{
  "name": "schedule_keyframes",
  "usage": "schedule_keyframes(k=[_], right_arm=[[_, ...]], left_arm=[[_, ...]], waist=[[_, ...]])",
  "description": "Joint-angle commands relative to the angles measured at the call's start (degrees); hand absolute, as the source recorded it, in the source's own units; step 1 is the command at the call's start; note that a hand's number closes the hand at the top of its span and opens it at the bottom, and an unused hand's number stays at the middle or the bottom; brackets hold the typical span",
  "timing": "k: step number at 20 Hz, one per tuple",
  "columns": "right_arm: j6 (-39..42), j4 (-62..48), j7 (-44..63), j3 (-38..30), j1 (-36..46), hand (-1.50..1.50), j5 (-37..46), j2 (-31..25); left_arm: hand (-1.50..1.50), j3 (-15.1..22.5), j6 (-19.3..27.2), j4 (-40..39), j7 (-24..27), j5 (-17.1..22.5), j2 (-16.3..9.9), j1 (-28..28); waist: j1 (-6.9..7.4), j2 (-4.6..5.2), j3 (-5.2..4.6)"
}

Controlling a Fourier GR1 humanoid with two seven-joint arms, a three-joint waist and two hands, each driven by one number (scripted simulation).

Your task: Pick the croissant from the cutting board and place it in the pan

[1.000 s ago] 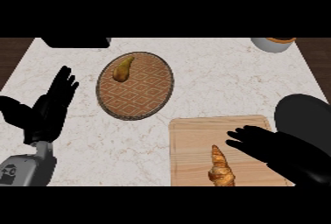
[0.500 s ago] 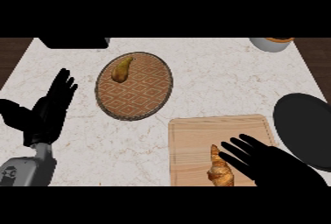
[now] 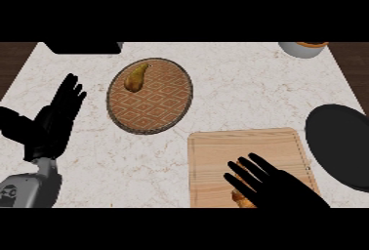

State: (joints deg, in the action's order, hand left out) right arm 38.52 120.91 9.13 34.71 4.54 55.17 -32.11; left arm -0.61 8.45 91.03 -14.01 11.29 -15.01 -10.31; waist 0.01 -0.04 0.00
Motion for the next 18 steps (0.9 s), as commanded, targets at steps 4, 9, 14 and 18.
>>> schedule_keyframes(k=[4,9,14,18], right_arm=[[0.7,-0.4,3.2,3.8,-3.8,-1.5,7.4,3.3],[-3.3,-10.3,-0.1,2.1,-0.7,-1.5,10.9,5.7],[-4.9,-14.6,-5.4,-0.1,-0.1,-1.5,10.7,6.4],[-5.1,-20.1,-6.6,-1.1,3.5,-1.5,12.7,9.2]], left_arm=[[0.0,-1.1,-1.5,-3.5,3.8,-1.6,1.9,-0.1],[0.0,-2.0,-2.3,0.0,0.0,-1.1,1.5,0.1],[0.0,0.2,0.1,-1.4,1.4,-4.4,5.4,-0.7],[0.0,-3.8,-5.2,-4.7,5.0,-2.1,2.2,0.7]], waist=[[-0.24,0.02,0.0],[0.03,0.03,0.01],[-0.06,0.05,0.01],[0.06,0.1,-0.01]])
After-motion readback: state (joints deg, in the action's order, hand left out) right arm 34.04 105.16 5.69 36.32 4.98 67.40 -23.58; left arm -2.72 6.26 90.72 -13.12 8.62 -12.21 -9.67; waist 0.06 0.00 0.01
